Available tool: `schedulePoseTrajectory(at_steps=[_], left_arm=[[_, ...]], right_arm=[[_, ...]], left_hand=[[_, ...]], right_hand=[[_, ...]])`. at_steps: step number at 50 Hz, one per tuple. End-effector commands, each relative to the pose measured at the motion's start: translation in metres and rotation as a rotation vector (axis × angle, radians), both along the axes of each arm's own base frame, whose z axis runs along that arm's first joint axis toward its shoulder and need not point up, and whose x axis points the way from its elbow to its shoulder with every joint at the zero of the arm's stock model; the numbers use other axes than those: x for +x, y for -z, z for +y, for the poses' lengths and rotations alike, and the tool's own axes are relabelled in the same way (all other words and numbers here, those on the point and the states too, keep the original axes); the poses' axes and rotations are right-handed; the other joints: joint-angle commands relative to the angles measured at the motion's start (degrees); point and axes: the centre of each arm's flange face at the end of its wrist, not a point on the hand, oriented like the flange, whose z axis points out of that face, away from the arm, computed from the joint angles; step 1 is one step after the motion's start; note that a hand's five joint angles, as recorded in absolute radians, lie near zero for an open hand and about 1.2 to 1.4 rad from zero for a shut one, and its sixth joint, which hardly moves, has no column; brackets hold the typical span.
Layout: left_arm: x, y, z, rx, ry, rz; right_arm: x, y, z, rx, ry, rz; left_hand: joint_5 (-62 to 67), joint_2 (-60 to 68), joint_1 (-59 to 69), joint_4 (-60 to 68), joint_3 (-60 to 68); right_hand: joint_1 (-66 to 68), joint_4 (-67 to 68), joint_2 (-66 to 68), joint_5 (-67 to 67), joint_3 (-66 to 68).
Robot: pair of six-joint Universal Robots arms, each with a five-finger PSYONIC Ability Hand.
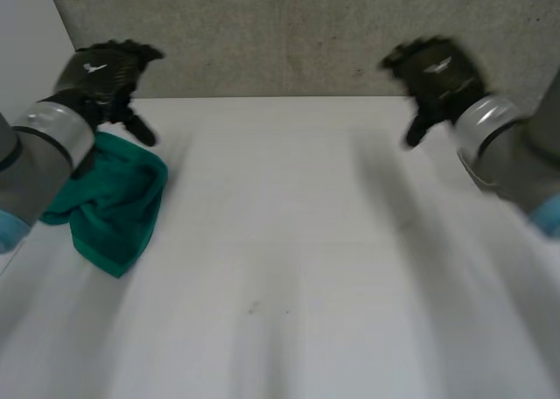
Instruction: Fold the laundry.
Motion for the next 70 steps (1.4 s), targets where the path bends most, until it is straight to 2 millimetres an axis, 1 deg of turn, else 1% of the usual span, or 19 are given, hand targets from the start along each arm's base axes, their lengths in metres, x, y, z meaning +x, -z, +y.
schedulePoseTrajectory(at_steps=[1, 8, 11, 15, 18, 19, 23, 27, 31, 34, 37, 38, 39, 40, 43, 49, 55, 64, 70], left_arm=[[0.069, 0.075, -0.079, 0.046, -0.129, -0.325], [0.098, 0.143, -0.12, 0.093, -0.156, -0.53], [0.102, 0.157, -0.128, 0.088, -0.159, -0.572], [0.104, 0.169, -0.136, 0.085, -0.166, -0.597], [0.092, 0.172, -0.133, 0.081, -0.143, -0.599], [0.087, 0.17, -0.132, 0.073, -0.135, -0.596], [0.037, 0.141, -0.106, 0.015, -0.088, -0.555], [-0.008, 0.078, -0.061, -0.098, -0.03, -0.368], [-0.062, 0.026, 0.011, -0.114, 0.137, -0.027], [-0.081, 0.024, 0.043, -0.043, 0.224, 0.083], [-0.105, 0.041, 0.086, 0.084, 0.348, 0.135], [-0.111, 0.047, 0.096, 0.109, 0.372, 0.127], [-0.119, 0.058, 0.113, 0.161, 0.412, 0.1], [-0.123, 0.063, 0.12, 0.182, 0.427, 0.084], [-0.129, 0.077, 0.135, 0.241, 0.461, 0.027], [-0.123, 0.066, 0.116, 0.2, 0.404, 0.012], [-0.09, 0.064, 0.078, 0.196, 0.231, 0.014], [-0.092, 0.099, 0.063, 0.231, 0.214, -0.051], [-0.1, 0.117, 0.032, 0.185, 0.212, -0.134]], right_arm=[[0.041, 0.054, 0.083, 0.099, -0.214, 0.09], [0.034, 0.087, 0.106, 0.206, -0.235, 0.149], [0.029, 0.097, 0.11, 0.236, -0.23, 0.161], [0.025, 0.102, 0.118, 0.258, -0.238, 0.171], [0.019, 0.101, 0.115, 0.261, -0.217, 0.17], [0.016, 0.1, 0.112, 0.261, -0.204, 0.168], [-0.002, 0.096, 0.091, 0.256, -0.122, 0.155], [-0.011, 0.088, 0.081, 0.238, -0.079, 0.137], [-0.013, 0.082, 0.076, 0.223, -0.061, 0.122], [-0.021, 0.078, 0.068, 0.213, -0.006, 0.116], [-0.027, 0.076, 0.062, 0.206, 0.045, 0.116], [-0.028, 0.075, 0.061, 0.203, 0.054, 0.116], [-0.028, 0.075, 0.061, 0.202, 0.059, 0.118], [-0.029, 0.074, 0.059, 0.199, 0.066, 0.117], [-0.029, 0.074, 0.058, 0.199, 0.07, 0.117], [-0.035, 0.07, 0.05, 0.185, 0.096, 0.108], [-0.037, 0.06, 0.043, 0.18, 0.106, 0.081], [-0.048, 0.055, 0.039, 0.401, 0.133, 0.01], [-0.044, 0.076, 0.025, 0.54, 0.09, -0.052]], left_hand=[[-2.47, -1.78, -1.27, -1.76, -1.81], [-2.47, -1.78, -1.27, -1.76, -1.81], [-0.58, 0.1, 0.62, 0.13, 0.07], [25.44, 26.12, 26.64, 26.15, 26.09], [67.44, 68.12, 68.64, 68.15, 68.1], [67.53, 68.22, 68.73, 68.24, 68.19], [67.53, 68.22, 68.73, 68.24, 68.19], [67.53, 68.22, 68.73, 68.24, 68.19], [67.53, 68.22, 68.73, 68.24, 68.19], [67.53, 68.22, 68.73, 68.24, 68.19], [61.73, 62.41, 62.93, 62.44, 62.38], [44.68, 45.37, 45.88, 45.39, 45.34], [13.54, 14.22, 14.74, 14.25, 14.19], [-1.26, -0.58, -0.06, -0.55, -0.61], [-2.47, -1.78, -1.27, -1.76, -1.81], [-2.47, -1.78, -1.27, -1.76, -1.81], [-1.92, -1.23, -0.71, -1.2, -1.26], [-0.74, -0.06, 0.46, -0.03, -0.08], [0.1, 0.79, 1.3, 0.81, 0.76]], right_hand=[[-1.62, -3.52, -2.63, -4.14, -2.34], [-1.62, -3.52, -2.63, -4.14, -2.34], [-1.62, -3.52, -2.63, -4.14, -2.34], [-1.62, -3.52, -2.63, -4.14, -2.34], [-1.62, -3.52, -2.63, -4.14, -2.34], [-1.62, -3.52, -2.63, -4.14, -2.34], [-1.62, -3.52, -2.63, -4.14, -2.34], [-1.62, -3.52, -2.63, -4.14, -2.34], [-1.62, -3.52, -2.63, -4.14, -2.34], [-1.62, -3.52, -2.63, -4.14, -2.34], [-1.62, -3.52, -2.63, -4.14, -2.34], [-1.62, -3.52, -2.63, -4.14, -2.34], [-1.62, -3.52, -2.63, -4.14, -2.34], [-1.62, -3.52, -2.63, -4.14, -2.34], [-1.62, -3.52, -2.63, -4.14, -2.34], [-1.62, -3.52, -2.63, -4.14, -2.34], [-1.62, -3.52, -2.63, -4.14, -2.34], [-1.62, -3.52, -2.63, -4.14, -2.34], [-1.62, -3.52, -2.63, -4.14, -2.34]])
